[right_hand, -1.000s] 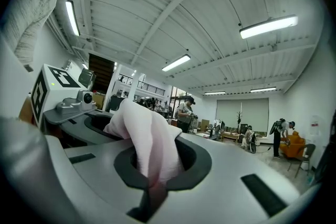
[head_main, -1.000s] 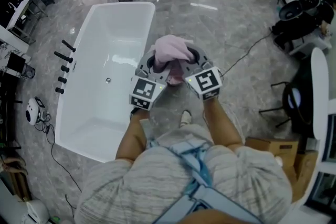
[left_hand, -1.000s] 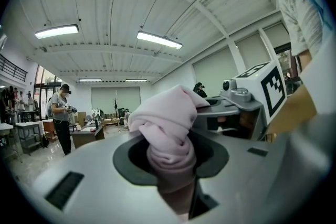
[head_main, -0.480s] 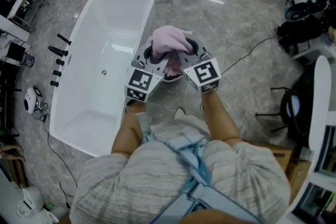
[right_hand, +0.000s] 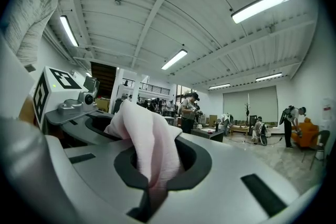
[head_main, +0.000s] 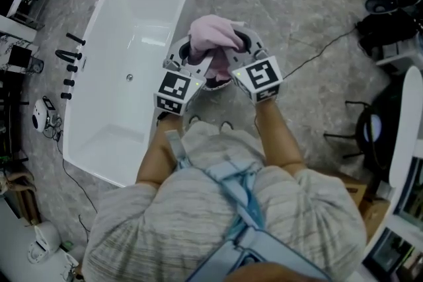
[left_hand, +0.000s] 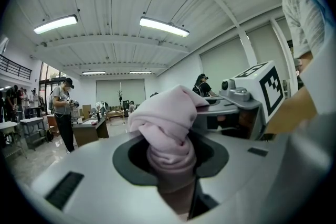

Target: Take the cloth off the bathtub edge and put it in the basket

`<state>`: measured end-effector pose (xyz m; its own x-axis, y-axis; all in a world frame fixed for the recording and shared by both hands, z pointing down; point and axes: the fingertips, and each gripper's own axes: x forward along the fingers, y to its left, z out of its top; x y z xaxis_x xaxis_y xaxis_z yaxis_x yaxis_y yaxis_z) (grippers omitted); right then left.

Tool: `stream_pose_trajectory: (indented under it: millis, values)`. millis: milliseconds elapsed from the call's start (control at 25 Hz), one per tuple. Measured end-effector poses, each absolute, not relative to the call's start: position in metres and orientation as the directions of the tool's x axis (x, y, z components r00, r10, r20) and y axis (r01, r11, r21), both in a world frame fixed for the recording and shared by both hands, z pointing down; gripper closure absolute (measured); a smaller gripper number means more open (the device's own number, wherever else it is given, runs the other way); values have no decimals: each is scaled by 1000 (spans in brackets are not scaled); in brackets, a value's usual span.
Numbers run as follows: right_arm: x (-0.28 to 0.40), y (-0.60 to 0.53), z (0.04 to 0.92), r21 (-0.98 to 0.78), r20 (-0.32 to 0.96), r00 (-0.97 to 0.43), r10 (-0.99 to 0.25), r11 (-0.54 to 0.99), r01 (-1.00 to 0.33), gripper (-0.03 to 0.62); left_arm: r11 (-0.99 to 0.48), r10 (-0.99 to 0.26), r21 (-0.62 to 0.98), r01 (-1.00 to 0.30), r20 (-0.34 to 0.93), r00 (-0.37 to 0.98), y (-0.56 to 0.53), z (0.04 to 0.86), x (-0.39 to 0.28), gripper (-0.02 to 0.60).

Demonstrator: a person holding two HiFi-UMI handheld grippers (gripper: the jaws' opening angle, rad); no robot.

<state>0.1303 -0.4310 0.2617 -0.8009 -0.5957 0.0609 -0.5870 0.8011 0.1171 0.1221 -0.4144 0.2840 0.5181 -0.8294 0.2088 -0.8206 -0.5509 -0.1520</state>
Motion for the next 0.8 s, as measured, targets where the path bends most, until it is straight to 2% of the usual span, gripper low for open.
stream_pose_trajectory:
  millis: [200,800]
  values:
    - [131,-455,277,67,89,-777,-624,782,-620,579,-575,-811,-142,-805,229,539,-437,297,121,442]
    - [101,-543,317,88,214,-707,-674,734,-673,579,-690,-709,-69,-721,266,653,-526,338,93,442]
